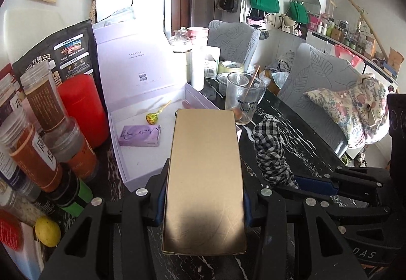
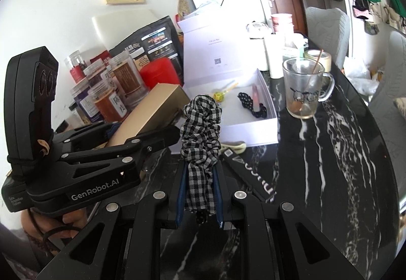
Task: Organize rigid objects
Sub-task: 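Carry the gold card and gingham scrunchie with both grippers toward the white box, then bring both grippers with the card and scrunchie over the open white box, then open the left gripper to drop the gold card while the right drops the scrunchie, then withdraw both grippers from the white box back over the table, then move the left gripper to the black Duco box and close on it, then lift the Duco box with the left gripper while the right grasps the cream claw clip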
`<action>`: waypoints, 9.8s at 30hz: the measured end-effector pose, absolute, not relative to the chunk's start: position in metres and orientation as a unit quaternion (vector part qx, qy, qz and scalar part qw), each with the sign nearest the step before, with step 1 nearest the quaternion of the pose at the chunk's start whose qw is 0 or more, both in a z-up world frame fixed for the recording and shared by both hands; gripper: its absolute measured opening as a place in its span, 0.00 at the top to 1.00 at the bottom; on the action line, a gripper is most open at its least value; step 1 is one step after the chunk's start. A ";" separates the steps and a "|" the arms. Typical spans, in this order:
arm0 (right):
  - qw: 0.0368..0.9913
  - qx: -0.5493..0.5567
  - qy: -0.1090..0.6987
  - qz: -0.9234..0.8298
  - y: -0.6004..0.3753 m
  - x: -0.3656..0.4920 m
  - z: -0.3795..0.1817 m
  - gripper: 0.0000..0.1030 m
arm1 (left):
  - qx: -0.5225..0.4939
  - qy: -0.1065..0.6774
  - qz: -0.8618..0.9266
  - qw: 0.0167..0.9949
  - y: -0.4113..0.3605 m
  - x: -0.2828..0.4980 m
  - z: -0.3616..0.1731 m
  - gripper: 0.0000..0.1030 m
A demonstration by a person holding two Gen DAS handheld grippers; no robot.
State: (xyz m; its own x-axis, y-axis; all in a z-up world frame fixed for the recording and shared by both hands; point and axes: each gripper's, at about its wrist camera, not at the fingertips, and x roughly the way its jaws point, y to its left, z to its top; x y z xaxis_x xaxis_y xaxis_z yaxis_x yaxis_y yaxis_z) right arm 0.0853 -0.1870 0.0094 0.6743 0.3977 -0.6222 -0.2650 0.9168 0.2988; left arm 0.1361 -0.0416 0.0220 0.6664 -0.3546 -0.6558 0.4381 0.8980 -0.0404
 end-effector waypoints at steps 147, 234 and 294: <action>0.929 -0.013 0.358 0.090 -0.183 0.236 0.061 0.62 | 0.050 0.376 -0.112 0.918 -0.036 0.283 0.071 0.24; 0.917 0.061 0.394 0.004 -0.286 0.069 -0.042 0.50 | 0.092 0.465 -0.130 0.871 -0.126 0.182 -0.075 0.24; 0.908 0.059 0.413 0.047 -0.240 0.074 -0.052 0.50 | 0.085 0.440 -0.219 0.867 -0.062 0.111 -0.088 0.82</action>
